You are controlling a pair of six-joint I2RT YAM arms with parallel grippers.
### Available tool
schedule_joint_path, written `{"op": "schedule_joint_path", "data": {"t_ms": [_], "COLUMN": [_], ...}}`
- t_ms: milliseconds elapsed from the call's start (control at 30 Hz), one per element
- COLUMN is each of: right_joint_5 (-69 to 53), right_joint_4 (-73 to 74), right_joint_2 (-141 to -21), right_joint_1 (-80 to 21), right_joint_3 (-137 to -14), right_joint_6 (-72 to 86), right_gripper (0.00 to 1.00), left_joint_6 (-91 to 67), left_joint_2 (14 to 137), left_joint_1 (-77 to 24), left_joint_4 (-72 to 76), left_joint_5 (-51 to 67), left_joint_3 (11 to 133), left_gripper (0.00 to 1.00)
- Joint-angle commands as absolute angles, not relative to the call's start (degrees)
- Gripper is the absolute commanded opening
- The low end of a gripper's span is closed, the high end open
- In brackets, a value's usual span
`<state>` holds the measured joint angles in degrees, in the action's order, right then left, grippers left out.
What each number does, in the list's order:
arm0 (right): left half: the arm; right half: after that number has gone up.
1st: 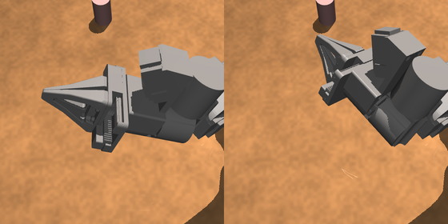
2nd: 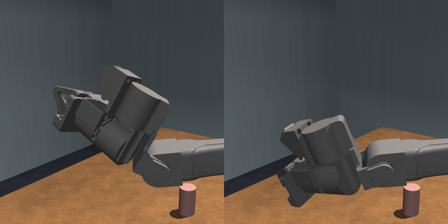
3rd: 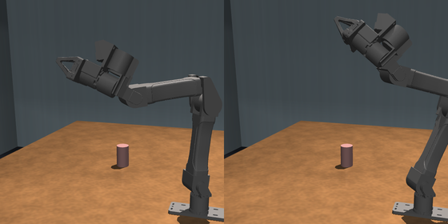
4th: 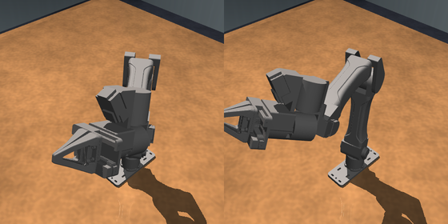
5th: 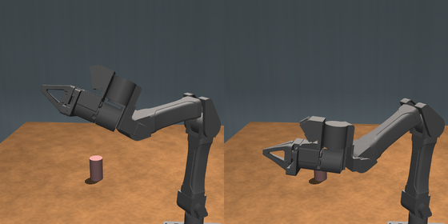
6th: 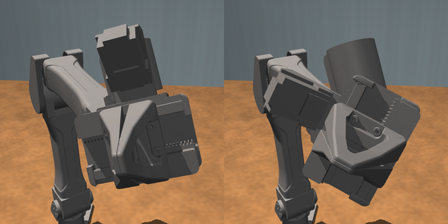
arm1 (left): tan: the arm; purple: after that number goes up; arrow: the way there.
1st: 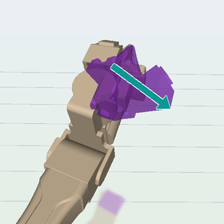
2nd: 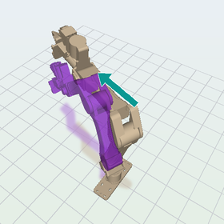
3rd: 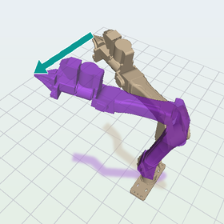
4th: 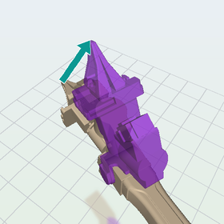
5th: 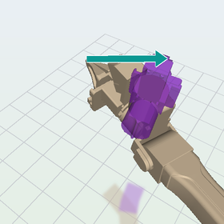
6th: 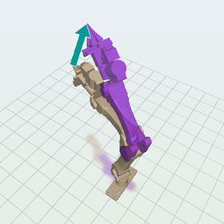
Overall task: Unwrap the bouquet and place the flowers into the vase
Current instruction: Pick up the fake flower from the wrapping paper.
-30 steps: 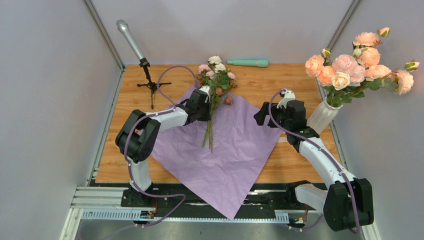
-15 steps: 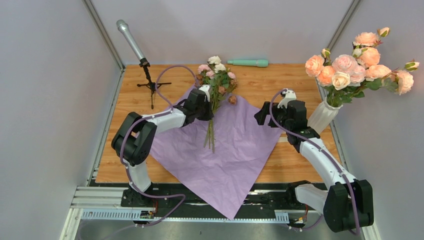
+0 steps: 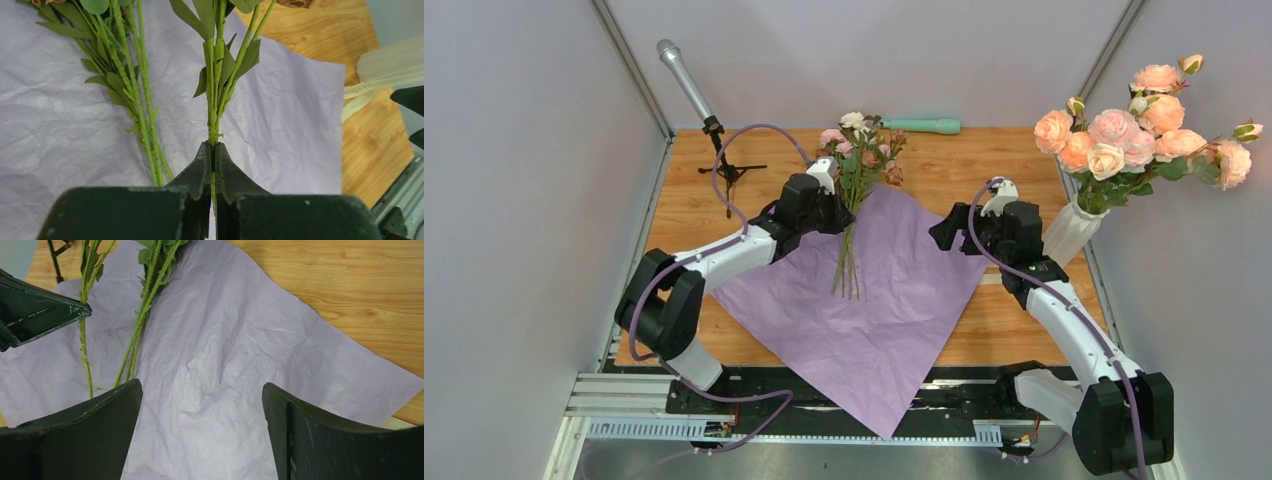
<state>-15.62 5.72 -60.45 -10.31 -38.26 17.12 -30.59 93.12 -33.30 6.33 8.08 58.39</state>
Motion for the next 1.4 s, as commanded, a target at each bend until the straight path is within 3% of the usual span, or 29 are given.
{"op": "schedule_joint_path", "data": {"t_ms": [0,333,700,1167,1367], "right_joint_5": [-21.2,-39.16,-29.74,-24.53,-23.8], "right_joint_4": [4.27,-6.69,-15.86,-17.08,-19.03], "right_joint_2": [-57.96,-58.86,-58.45,-61.1,-62.66], "right_joint_1": [-9.94,-11.72,-22.95,-29.23,-30.2], "right_joint_3": [-40.18,-40.52,-42.03,-43.77,-44.26], "right_joint_6": [20.03,30.65,41.13,42.73,43.46], "right_gripper": [0.91,0.97,0.9,0.84,0.73], "left_joint_6": [-32.67,-37.86,-40.31,-41.82,-41.79], "left_joint_2": [87.5,77.4,68.69,65.92,66.61], "left_joint_1": [-33.41,-34.14,-41.08,-45.11,-45.48], "left_joint_4": [11.54,22.9,32.34,35.96,36.17], "left_joint_5": [10.02,14.34,11.72,11.05,12.09], "left_joint_3": [56.66,48.09,40.36,36.74,37.13], "left_gripper": [0.0,0.0,0.0,0.0,0.0]}}
